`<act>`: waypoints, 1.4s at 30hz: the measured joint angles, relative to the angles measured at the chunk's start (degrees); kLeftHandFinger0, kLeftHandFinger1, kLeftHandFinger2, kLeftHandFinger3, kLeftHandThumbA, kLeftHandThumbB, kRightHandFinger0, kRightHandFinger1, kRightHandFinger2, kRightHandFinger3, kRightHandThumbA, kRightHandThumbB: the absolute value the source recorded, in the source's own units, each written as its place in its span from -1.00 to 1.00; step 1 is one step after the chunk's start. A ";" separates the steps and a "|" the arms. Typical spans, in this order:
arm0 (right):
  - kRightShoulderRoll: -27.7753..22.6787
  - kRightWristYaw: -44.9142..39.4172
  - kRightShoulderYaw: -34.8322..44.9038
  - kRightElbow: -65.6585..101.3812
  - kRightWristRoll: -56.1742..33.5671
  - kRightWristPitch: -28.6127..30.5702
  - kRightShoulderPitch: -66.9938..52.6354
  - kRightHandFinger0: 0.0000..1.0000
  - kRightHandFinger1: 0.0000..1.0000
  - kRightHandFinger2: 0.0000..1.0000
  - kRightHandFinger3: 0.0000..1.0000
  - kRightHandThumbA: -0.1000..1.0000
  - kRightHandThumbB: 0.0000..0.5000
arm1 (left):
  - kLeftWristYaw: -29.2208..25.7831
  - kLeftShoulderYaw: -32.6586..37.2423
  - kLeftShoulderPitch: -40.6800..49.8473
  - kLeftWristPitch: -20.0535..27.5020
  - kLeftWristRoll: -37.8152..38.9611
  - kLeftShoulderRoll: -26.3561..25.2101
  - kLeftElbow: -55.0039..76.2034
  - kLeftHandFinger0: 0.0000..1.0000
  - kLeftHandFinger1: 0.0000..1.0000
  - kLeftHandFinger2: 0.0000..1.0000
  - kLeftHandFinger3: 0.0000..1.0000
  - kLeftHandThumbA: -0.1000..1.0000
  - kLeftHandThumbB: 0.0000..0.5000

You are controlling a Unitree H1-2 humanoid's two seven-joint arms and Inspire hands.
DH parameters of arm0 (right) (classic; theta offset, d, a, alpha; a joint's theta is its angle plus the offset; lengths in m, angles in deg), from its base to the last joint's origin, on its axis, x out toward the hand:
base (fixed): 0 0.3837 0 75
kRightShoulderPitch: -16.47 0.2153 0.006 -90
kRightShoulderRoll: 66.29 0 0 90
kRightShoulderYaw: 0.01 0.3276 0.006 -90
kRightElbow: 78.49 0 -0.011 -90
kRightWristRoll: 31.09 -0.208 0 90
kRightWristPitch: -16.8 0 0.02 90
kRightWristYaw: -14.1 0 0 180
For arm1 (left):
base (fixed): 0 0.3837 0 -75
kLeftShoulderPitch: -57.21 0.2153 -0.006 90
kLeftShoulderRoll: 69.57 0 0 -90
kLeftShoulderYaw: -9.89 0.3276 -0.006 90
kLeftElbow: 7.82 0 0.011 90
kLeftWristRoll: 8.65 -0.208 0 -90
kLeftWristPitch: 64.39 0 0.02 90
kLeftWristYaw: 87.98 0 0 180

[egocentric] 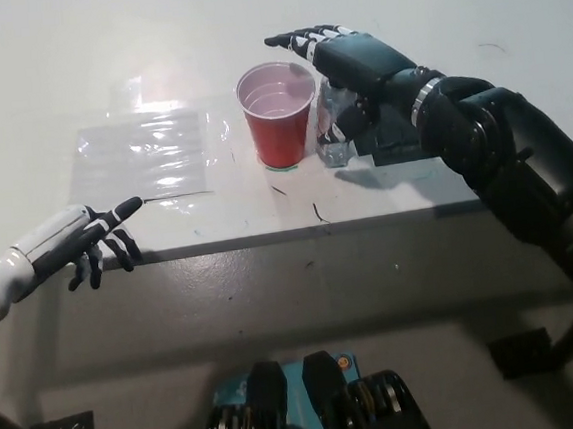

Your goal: The robot uses its right hand to press the hand soap kept in the middle of the table to get liquid hand soap out

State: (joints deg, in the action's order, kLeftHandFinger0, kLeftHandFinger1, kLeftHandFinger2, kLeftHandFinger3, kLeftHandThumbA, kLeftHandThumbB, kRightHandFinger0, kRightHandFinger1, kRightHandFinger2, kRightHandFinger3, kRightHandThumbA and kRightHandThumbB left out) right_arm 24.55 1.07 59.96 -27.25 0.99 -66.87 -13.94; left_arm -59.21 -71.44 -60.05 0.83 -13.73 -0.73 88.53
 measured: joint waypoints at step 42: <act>3.80 11.70 -3.85 -10.56 7.76 0.71 1.17 1.00 1.00 1.00 1.00 1.00 1.00 | 2.61 1.21 -6.25 0.05 -0.76 -0.04 -1.62 -0.83 -0.63 -0.29 0.24 1.00 -0.18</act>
State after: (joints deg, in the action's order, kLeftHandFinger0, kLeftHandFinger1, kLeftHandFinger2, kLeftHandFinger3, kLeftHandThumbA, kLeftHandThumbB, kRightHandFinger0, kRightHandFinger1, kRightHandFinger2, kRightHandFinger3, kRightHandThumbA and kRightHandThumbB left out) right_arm 28.34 12.77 56.11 -37.81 8.75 -66.16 -12.78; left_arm -56.60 -70.23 -66.30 0.88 -14.49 -0.78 86.91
